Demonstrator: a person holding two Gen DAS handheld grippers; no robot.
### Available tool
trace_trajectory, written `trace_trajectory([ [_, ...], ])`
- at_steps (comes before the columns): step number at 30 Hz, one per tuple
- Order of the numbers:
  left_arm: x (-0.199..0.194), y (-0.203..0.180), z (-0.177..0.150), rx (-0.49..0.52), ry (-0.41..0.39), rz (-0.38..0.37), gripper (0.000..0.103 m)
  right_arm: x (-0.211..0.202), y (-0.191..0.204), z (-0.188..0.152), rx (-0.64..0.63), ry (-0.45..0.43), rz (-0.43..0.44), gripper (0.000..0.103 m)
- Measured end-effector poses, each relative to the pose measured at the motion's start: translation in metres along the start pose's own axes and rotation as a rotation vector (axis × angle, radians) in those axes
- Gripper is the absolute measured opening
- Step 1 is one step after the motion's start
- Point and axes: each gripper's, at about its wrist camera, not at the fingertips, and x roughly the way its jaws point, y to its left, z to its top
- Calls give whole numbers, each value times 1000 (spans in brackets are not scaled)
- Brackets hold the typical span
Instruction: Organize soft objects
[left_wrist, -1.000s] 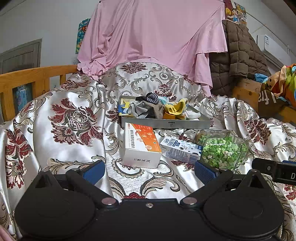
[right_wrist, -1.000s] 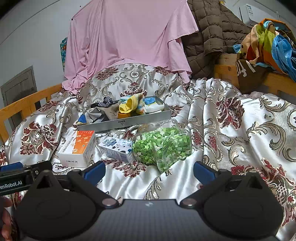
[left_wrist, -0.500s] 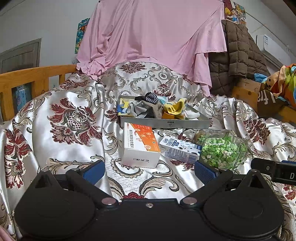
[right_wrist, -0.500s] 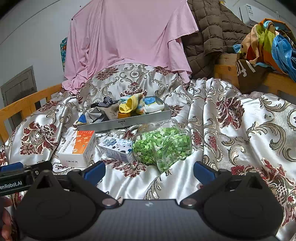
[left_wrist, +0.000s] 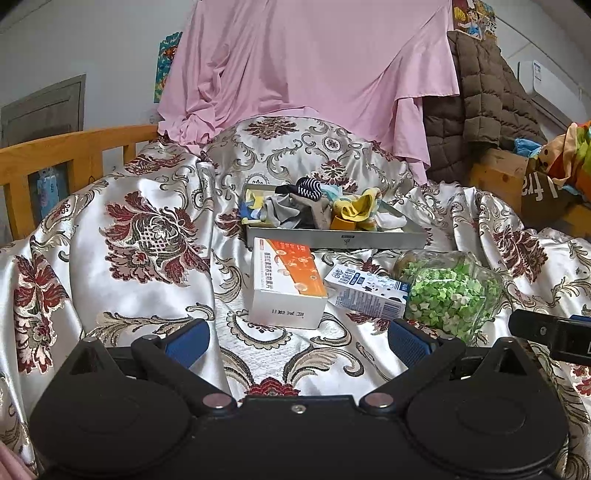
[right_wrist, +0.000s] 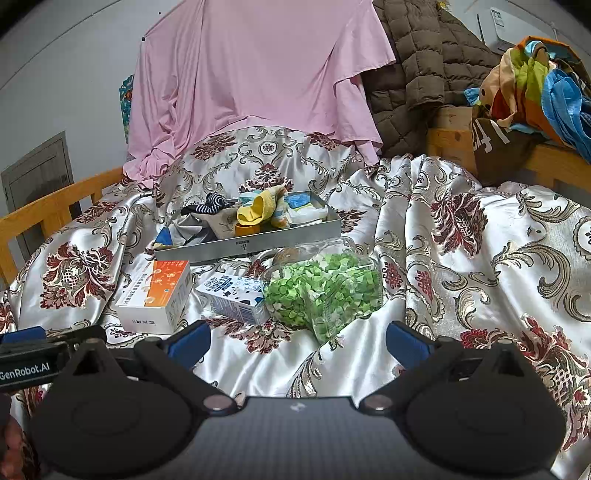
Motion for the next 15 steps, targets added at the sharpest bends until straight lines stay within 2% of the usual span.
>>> trace_trajectory([
  [7,-1,-3,-1,10,7,-43,102,0,0,0,0,0,0,103],
  [15,1,-3,-2,4,23,-51,102,0,0,0,0,0,0,103],
])
